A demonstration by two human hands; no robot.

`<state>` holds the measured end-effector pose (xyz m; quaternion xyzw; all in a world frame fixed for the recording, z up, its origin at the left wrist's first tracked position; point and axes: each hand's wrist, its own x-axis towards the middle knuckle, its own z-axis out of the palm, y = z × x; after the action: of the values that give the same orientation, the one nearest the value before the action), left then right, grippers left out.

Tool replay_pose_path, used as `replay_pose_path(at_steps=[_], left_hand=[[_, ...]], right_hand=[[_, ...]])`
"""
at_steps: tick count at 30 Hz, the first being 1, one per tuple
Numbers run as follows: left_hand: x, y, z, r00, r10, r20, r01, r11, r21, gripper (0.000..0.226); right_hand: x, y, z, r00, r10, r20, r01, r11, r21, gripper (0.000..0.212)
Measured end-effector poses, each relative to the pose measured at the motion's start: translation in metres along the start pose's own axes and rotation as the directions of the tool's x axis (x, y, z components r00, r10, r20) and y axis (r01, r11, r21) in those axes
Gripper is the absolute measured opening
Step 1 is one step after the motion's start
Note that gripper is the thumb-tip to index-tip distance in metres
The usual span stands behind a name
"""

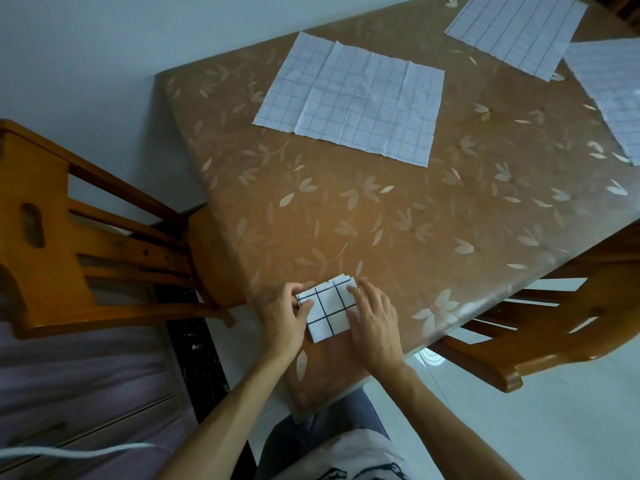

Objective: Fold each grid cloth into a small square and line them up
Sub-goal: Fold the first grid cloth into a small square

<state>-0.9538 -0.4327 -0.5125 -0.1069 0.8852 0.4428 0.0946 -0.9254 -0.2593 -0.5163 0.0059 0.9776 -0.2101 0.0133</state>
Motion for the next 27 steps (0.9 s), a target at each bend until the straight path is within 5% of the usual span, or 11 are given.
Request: replay_pose_path(at_steps=[3,5,12,16,19,21,27], left_hand=[[0.001,0.004,0.006,0.993,0.120,0.018,-0.121,0.973,0.197,0.030],[0.000,0.005,0.007,0.987,0.153,0.046,-0.160,0.943,0.294,0.033],[0.007,-0.002,-0.006,0.978,0.160,0.135,-0.191,0.945,0.267,0.037],[0.004,0.000,-0.010,0.968,0.248,0.041,-0.237,0.846,0.477,0.041],[-0.006,-0.013,0.000,0.818,0.571,0.069,-0.487,0.623,0.612,0.033],[-0.014,-0.026,0.008,0.734,0.662,0.150,-0.591,0.516,0.620,0.037],[-0.023,-0.046,0.004,0.831,0.496,0.253,-0.528,0.558,0.640,0.052]], right_hand=[[-0.004,0.002,0.009,0.958,-0.283,0.051,0.287,0.953,-0.097,0.044],[-0.007,0.003,0.016,0.933,-0.338,0.125,0.354,0.925,-0.139,0.050],[-0.008,0.001,0.026,0.920,-0.300,0.250,0.340,0.931,-0.131,0.052],[-0.006,0.000,0.027,0.916,-0.282,0.285,0.328,0.936,-0.128,0.053],[-0.007,0.000,0.027,0.913,-0.279,0.298,0.331,0.933,-0.142,0.055],[-0.007,-0.002,0.026,0.915,-0.276,0.295,0.328,0.934,-0.143,0.056],[-0.006,0.009,0.019,0.938,-0.181,0.296,0.250,0.944,-0.217,0.068]])
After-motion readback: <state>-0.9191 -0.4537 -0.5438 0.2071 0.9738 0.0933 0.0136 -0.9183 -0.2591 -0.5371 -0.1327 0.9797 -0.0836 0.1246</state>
